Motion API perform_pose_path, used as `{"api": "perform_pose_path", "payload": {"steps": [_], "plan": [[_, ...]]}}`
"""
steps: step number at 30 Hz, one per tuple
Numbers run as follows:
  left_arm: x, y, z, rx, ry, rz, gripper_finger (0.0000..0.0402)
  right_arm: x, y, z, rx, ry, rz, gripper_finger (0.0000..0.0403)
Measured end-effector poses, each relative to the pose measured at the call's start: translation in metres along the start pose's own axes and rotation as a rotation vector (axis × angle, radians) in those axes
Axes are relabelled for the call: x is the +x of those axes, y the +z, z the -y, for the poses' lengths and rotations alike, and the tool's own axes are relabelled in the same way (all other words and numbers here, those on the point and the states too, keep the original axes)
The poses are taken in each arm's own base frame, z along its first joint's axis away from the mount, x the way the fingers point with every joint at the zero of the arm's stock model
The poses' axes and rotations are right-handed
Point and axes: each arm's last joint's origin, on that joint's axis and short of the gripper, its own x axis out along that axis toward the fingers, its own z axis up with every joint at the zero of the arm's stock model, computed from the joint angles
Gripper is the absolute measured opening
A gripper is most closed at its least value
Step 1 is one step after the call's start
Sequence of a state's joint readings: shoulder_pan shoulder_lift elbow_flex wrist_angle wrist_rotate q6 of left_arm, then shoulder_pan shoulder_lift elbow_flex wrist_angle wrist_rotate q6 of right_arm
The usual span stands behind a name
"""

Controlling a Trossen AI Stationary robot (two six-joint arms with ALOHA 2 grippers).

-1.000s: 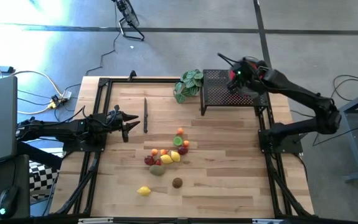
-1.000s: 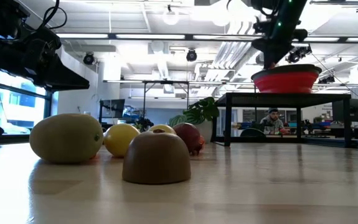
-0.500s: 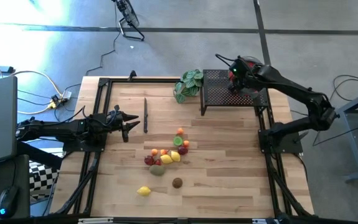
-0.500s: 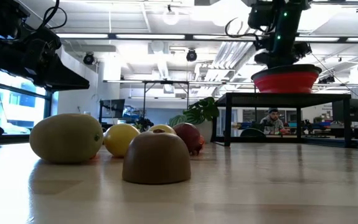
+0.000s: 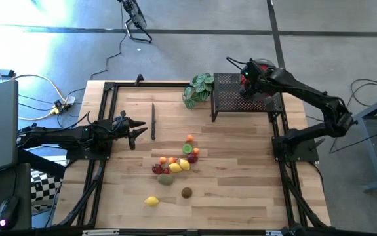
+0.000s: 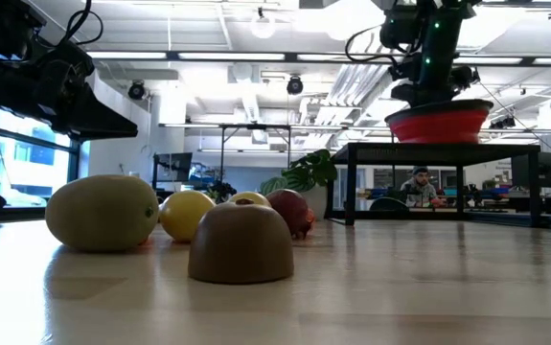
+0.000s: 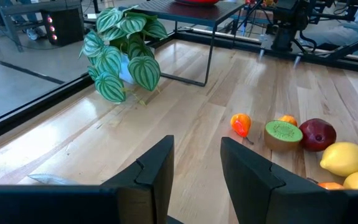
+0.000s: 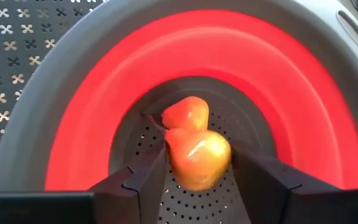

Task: Pick & Place Fruit
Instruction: Put the orange pear into the red strainer bowl

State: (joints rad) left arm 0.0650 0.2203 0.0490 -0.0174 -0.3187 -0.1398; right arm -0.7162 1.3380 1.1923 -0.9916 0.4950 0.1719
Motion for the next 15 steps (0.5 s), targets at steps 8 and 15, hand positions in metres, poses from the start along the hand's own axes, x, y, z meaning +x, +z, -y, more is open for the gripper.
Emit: {"api": "perform_pose_path", "payload": {"steps": [8, 15], "plan": [[0.0, 0.0, 0.0, 0.0, 0.0, 0.0, 0.0127, -0.001, 0.0, 0.002, -0.03, -0.056, 0.013, 0.0211], [0.0, 0.0, 0.0, 0.0, 0.0, 0.0, 0.0127, -0.026, -0.004, 0.007, -0.04, -0.038, 0.121, 0.0193]]}}
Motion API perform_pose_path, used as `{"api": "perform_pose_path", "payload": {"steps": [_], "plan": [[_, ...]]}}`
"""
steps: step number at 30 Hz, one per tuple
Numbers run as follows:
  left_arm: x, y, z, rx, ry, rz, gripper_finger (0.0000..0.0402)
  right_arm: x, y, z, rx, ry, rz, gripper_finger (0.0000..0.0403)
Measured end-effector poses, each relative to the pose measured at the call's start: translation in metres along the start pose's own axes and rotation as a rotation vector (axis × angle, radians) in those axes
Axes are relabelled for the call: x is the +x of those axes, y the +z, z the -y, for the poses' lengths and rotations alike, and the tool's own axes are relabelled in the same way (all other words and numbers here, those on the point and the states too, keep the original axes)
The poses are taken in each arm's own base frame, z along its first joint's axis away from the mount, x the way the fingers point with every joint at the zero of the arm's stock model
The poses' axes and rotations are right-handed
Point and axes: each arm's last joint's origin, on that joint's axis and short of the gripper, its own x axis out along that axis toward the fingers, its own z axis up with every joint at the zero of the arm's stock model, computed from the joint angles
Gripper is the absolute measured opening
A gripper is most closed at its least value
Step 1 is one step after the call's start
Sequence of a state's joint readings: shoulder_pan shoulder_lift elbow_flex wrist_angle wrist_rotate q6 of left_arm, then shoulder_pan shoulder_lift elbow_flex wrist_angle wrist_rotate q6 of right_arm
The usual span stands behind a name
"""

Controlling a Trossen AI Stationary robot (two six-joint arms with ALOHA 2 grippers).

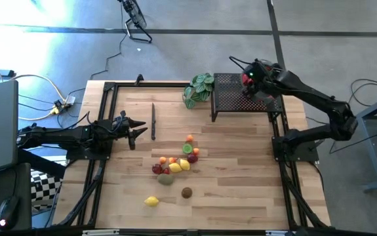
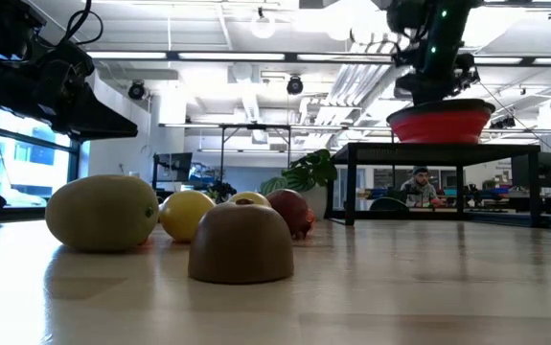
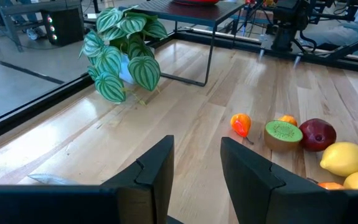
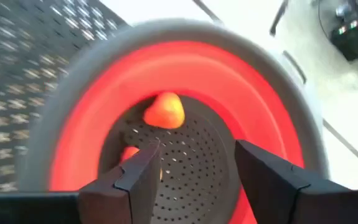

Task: Pick & Place Fruit
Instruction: Put the orange pear into the red strainer bowl

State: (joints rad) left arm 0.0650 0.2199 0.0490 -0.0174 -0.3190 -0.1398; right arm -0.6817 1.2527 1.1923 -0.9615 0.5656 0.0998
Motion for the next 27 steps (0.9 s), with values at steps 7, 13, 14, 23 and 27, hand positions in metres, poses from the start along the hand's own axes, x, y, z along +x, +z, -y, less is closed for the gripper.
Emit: {"api": "perform_pose_path", "payload": {"steps": [7, 13, 14, 23, 27], "plan": [[0.0, 0.0, 0.0, 0.0, 0.0, 0.0, 0.0127, -0.039, -0.007, 0.005, 0.028, 0.162, 0.151, 0.0163], [0.0, 0.0, 0.0, 0.0, 0.0, 0.0, 0.0127, -0.069, -0.008, -0.01, -0.005, 0.584, 0.288, 0.0137], [0.0, 0.0, 0.0, 0.0, 0.0, 0.0, 0.0127, -0.073, -0.007, -0.014, -0.02, 0.644, 0.31, 0.0133], [0.0, 0.0, 0.0, 0.0, 0.0, 0.0, 0.0127, -0.105, -0.003, -0.055, -0.139, 0.908, 0.476, 0.0105], [0.0, 0.0, 0.0, 0.0, 0.0, 0.0, 0.0127, -0.113, -0.007, -0.077, -0.206, 0.951, 0.482, 0.0096]]}}
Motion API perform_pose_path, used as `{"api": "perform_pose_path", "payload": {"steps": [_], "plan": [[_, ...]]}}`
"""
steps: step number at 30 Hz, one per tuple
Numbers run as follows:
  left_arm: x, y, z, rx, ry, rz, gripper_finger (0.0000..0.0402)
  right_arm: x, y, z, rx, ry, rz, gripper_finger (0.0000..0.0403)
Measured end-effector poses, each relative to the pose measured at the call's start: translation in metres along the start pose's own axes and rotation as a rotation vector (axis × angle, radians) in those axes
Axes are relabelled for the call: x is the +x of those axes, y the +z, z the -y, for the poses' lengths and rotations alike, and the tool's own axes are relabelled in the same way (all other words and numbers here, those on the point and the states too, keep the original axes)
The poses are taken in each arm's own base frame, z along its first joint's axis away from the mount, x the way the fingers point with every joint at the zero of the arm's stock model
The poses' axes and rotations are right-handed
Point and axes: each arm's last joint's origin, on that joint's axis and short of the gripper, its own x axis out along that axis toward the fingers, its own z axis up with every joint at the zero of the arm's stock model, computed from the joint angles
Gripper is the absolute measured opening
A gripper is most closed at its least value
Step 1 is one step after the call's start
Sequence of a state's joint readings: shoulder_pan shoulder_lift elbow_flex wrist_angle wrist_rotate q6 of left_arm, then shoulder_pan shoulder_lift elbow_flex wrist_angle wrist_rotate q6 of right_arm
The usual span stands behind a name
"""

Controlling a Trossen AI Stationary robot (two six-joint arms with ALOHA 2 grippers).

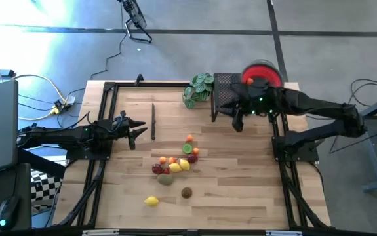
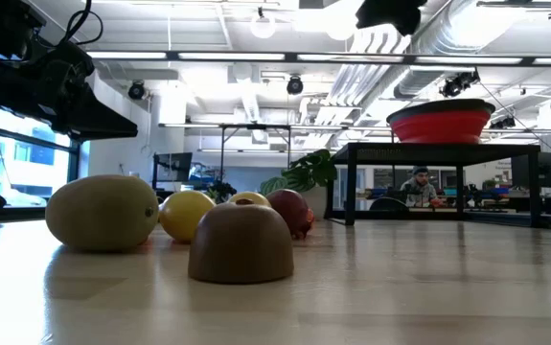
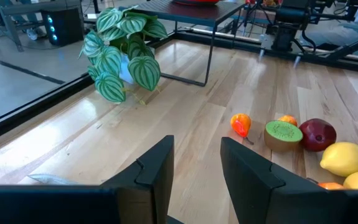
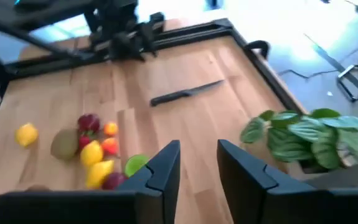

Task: Pick & Place Fruit
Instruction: Put the orange pear into the red strainer bowl

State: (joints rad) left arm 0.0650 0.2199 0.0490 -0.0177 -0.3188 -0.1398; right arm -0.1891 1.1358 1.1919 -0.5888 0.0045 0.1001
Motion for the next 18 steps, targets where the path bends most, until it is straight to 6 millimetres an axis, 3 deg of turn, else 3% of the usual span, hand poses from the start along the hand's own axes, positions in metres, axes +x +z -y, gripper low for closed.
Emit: {"api": "perform_pose_path", "payload": {"steps": [10, 18], "plan": [[0.0, 0.0, 0.0, 0.0, 0.0, 0.0, 0.0127, 0.04, -0.001, -0.047, -0.164, 0.135, 0.021, 0.0072], [0.0, 0.0, 0.0, 0.0, 0.0, -0.001, 0.0127, 0.041, -0.002, -0.062, -0.191, 0.178, 0.034, 0.004]]}}
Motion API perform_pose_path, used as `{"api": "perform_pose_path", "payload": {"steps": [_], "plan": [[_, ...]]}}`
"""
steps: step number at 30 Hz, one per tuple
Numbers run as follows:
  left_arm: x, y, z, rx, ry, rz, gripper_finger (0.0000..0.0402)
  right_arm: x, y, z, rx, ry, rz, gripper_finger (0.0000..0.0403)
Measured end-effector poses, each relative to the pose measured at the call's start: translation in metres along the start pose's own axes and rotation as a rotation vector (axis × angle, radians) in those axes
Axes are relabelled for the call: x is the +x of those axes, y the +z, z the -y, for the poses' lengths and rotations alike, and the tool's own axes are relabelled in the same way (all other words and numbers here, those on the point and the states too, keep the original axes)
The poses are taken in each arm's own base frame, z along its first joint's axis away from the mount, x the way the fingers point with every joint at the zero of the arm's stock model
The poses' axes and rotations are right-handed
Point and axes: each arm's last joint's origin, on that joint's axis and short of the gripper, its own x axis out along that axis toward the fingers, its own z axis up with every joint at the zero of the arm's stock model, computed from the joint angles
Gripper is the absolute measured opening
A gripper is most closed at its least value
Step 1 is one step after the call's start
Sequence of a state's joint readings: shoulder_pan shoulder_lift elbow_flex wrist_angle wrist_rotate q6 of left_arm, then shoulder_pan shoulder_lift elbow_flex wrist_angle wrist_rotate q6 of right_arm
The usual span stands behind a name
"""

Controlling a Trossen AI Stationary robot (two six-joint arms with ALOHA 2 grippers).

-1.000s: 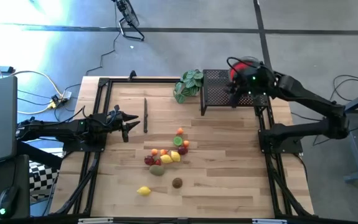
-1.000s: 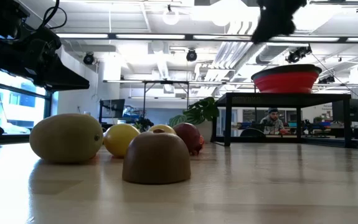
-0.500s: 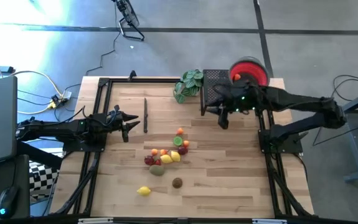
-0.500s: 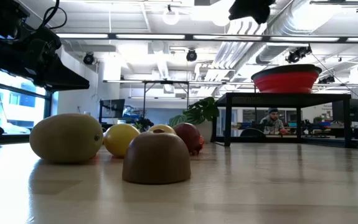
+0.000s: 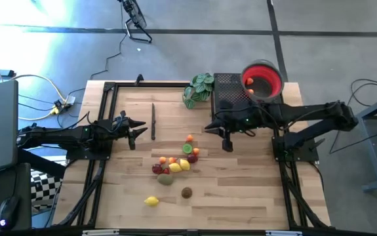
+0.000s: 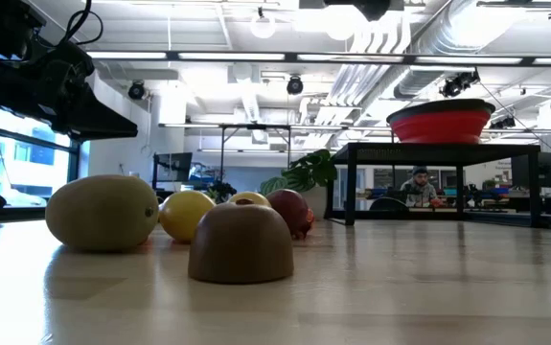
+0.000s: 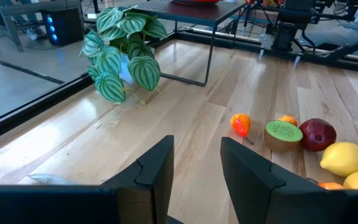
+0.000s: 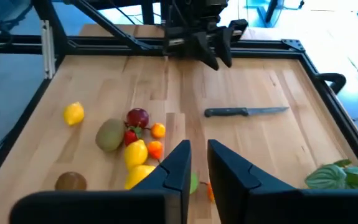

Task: Pick & Place Fruit
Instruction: Put the orange pear into the red strainer bowl

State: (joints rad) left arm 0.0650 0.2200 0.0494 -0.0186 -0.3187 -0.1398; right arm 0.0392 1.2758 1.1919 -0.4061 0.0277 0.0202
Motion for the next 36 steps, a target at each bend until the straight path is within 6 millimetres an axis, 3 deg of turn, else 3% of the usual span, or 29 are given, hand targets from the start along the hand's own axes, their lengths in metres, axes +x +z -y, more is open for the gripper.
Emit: {"api": "perform_pose_path", "payload": {"steps": [11, 23, 26, 36], "plan": [[0.0, 0.0, 0.0, -0.001, 0.0, 0.001, 0.0127, 0.023, -0.006, -0.013, -0.013, 0.037, -0.038, 0.0005], [0.0, 0.0, 0.0, 0.001, -0.003, -0.004, 0.0127, 0.065, -0.013, -0.017, -0.017, 0.036, -0.028, 0.0004], [0.0, 0.0, 0.0, 0.001, -0.016, -0.006, 0.0127, 0.065, -0.016, -0.015, -0.02, 0.005, -0.06, 0.0004], [0.0, -0.001, 0.0, 0.001, -0.016, -0.008, 0.0127, 0.033, -0.015, 0.006, -0.021, -0.14, -0.122, 0.0005]]}}
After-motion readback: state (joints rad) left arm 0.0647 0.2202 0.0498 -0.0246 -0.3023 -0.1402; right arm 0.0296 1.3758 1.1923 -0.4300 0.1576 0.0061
